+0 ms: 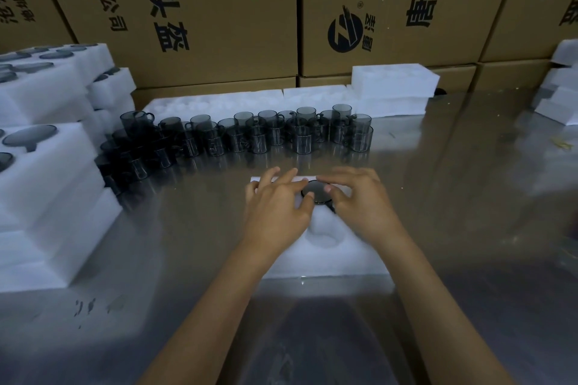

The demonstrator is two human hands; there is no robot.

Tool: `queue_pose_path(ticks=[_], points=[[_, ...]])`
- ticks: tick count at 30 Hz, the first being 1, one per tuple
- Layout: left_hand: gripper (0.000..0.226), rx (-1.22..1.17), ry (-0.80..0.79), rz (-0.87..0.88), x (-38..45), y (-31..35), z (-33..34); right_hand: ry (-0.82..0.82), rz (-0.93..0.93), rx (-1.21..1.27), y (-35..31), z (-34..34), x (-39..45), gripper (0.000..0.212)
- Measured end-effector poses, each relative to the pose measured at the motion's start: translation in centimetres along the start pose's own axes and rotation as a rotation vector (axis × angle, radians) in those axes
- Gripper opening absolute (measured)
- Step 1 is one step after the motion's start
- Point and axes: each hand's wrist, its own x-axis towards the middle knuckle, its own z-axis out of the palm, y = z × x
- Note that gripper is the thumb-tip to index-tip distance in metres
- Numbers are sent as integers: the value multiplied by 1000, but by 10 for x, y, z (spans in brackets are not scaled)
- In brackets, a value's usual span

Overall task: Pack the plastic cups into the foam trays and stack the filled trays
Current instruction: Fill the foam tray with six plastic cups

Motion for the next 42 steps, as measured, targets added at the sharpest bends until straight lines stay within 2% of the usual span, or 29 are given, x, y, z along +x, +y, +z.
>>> queue_pose_path(ticks=[3,5,8,11,13,14,15,17,18,20,22,27,32,35,38,42], points=[[37,77,-14,0,0,0,1,-1,48,-212,-3,1,-1,27],[39,77,-42,-10,1,-1,-1,10,54,-240,-3,0,-1,26],[34,-104,-65,-16,3,-6,-8,-7,58,-204,-3,0,-1,26],[35,-303,141,-114,9,-28,-27,-3,59,-192,-1,0,-1,27],[44,-164,291,-250,13,-63,-41,0,55,-178,0,0,-1,27],[51,-12,310,-340,15,-83,-47,2,54,-170,0,0,-1,27],[59,177,267,-439,18,-101,-51,5,55,-165,-1,0,-1,27],[71,545,81,-603,26,-127,-55,8,55,-166,-1,0,0,27],[73,635,-6,-649,32,-135,-56,7,54,-169,-1,0,-1,28],[73,638,-97,-687,46,-151,-61,8,47,-170,-1,0,-1,29],[76,525,-147,-749,58,-169,-68,7,41,-173,-1,-1,-2,31],[88,452,-115,-875,69,-190,-76,6,35,-168,1,0,-1,31],[58,611,-68,-729,68,-190,-74,2,33,-156,3,0,0,31],[59,631,-56,-622,65,-178,-68,-9,31,-159,3,0,1,31],[49,522,11,-473,61,-160,-62,-7,32,-143,3,0,0,32],[61,200,98,-249,54,-121,-60,32,51,-82,2,0,1,31]])
